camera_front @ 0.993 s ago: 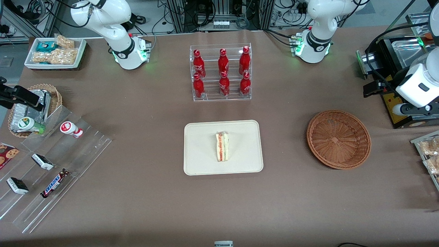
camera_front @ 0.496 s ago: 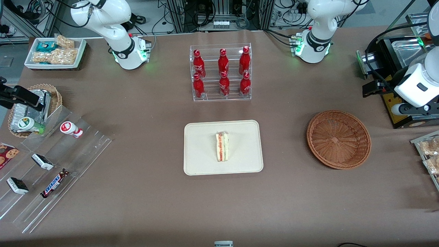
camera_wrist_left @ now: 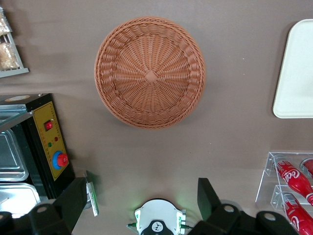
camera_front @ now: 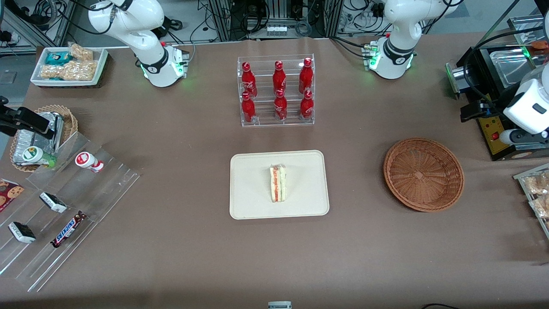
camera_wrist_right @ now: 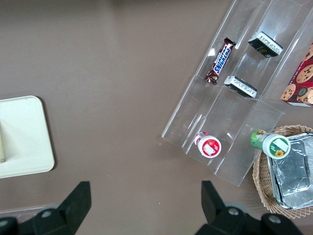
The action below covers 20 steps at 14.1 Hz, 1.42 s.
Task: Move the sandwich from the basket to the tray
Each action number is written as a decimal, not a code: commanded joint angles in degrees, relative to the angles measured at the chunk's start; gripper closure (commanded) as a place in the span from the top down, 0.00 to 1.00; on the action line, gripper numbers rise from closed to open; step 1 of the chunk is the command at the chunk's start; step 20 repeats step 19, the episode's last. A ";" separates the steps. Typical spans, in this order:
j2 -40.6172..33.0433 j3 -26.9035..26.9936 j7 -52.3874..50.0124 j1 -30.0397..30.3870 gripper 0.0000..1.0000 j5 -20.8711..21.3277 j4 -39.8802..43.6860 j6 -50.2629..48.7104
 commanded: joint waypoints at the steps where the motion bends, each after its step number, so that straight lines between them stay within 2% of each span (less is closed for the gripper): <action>1: -1.85 10.99 0.83 -10.77 1.00 -0.33 -0.51 -0.19; 6: -5.62 12.17 3.64 -11.77 1.00 -1.39 -7.97 7.09; 20: -4.93 10.59 2.94 -12.30 1.00 -3.32 -7.81 7.90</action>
